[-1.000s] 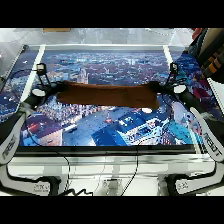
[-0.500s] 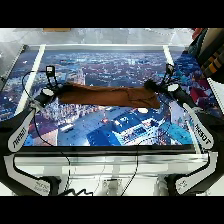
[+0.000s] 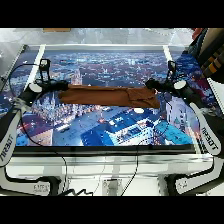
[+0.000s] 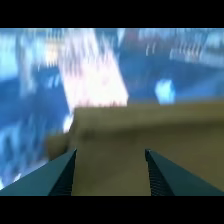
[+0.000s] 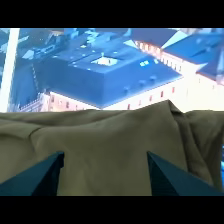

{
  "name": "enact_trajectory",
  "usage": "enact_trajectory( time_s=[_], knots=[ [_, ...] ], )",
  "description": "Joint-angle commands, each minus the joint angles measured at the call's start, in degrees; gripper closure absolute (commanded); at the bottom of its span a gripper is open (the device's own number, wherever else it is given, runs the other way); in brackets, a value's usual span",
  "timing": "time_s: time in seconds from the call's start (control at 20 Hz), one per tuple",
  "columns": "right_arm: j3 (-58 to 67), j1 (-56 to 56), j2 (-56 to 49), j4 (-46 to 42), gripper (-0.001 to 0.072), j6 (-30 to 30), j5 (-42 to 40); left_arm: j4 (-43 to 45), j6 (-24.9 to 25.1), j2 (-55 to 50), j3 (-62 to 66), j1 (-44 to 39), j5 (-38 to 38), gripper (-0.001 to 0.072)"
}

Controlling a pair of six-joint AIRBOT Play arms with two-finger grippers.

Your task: Fold the clothes and pants, and hang the long-sleeved shirts on hangers.

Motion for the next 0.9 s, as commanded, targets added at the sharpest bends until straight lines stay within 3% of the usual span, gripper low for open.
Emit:
enact_trajectory(
  time_s=[0.0,0.05,0.25,0.3,0.4,0.45,0.5,0.55,0.85],
  knots=[
    [0.04,-2.25,3.43,-1.95,0.0158,0.00,6.82,24.37,-25.59,2.54,0.42,4.31,-15.10,0.0241],
    [0.04,-2.67,4.02,-1.97,0.0158,0.00,8.07,26.34,-29.68,2.03,0.79,6.25,-19.19,0.0240],
    [0.02,-2.82,4.66,-2.38,0.0158,0.00,9.79,22.21,-29.97,-2.45,3.76,13.42,-34.07,0.0240],
    [0.04,-2.82,4.66,-2.32,0.0158,0.00,9.79,16.39,-28.83,-3.56,4.37,15.30,-35.36,0.0240],
    [0.04,-2.82,4.66,-2.32,0.0158,0.00,9.79,-3.23,-20.31,-5.97,4.70,19.85,-36.35,0.0238],
    [0.04,-2.82,4.66,-2.32,0.0158,0.00,9.77,-11.85,-16.00,-7.13,4.68,21.73,-36.13,0.0154],
    [0.04,-2.82,4.66,-2.32,0.0158,0.00,9.75,-18.71,-12.94,-8.37,4.68,23.19,-35.89,-0.0013],
    [0.04,-2.82,4.66,-2.32,0.0158,0.00,9.66,-22.88,-12.24,-9.49,4.70,24.02,-35.60,-0.0013],
    [0.04,-2.67,4.76,-0.90,0.0158,0.00,9.68,-25.51,-6.54,-14.99,4.70,21.03,-32.54,-0.0013]
  ],
)
